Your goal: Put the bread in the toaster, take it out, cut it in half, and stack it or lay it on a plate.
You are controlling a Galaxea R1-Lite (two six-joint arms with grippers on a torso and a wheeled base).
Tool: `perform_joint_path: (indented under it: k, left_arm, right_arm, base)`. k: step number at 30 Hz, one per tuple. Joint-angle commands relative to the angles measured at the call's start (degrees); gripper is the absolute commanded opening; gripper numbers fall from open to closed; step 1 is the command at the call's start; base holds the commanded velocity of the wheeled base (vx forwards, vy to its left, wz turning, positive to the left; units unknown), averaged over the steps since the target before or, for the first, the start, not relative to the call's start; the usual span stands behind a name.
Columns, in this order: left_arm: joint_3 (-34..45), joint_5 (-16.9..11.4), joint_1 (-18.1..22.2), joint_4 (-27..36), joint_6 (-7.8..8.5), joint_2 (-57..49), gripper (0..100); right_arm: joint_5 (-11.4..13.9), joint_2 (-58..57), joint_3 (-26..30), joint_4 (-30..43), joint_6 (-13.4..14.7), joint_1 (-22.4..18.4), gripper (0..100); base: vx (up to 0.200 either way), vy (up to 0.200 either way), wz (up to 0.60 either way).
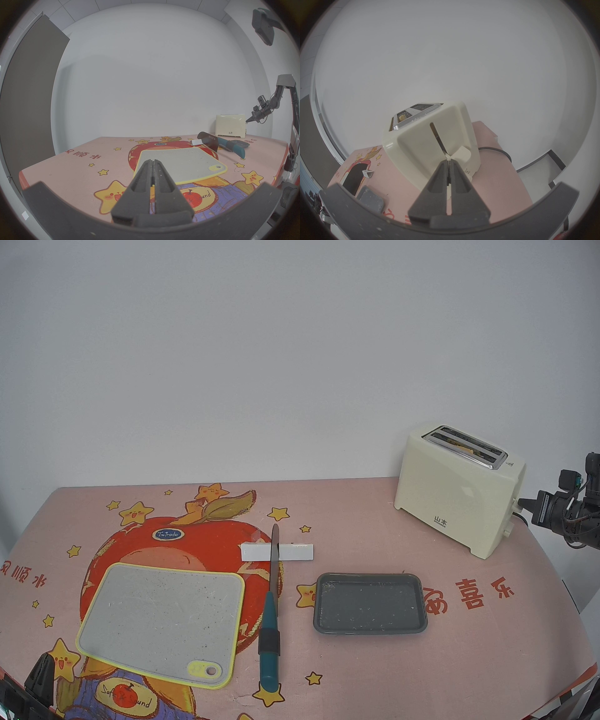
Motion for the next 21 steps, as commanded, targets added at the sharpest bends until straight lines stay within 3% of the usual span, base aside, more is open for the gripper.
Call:
perform_joint_path:
  k: [1,5,21]
  left_arm:
    - [0.9,0.0,0.0,0.0,0.02,0.0,0]
    - [0.9,-0.1,0.0,0.0,0.02,0.0,0]
    - [0.9,0.0,0.0,0.0,0.02,0.0,0]
  right_arm:
    - [-0.8,1.7,0.1,0.0,-0.2,0.1,0]
    - [-1.3,2.1,0.1,0.0,-1.7,0.1,0]
    - [-1.3,1.6,0.5,-0.2,-1.8,0.2,0]
  base:
    - [0.000,0.000,0.00]
    - [0.000,0.000,0.00]
    - [0.000,0.000,0.00]
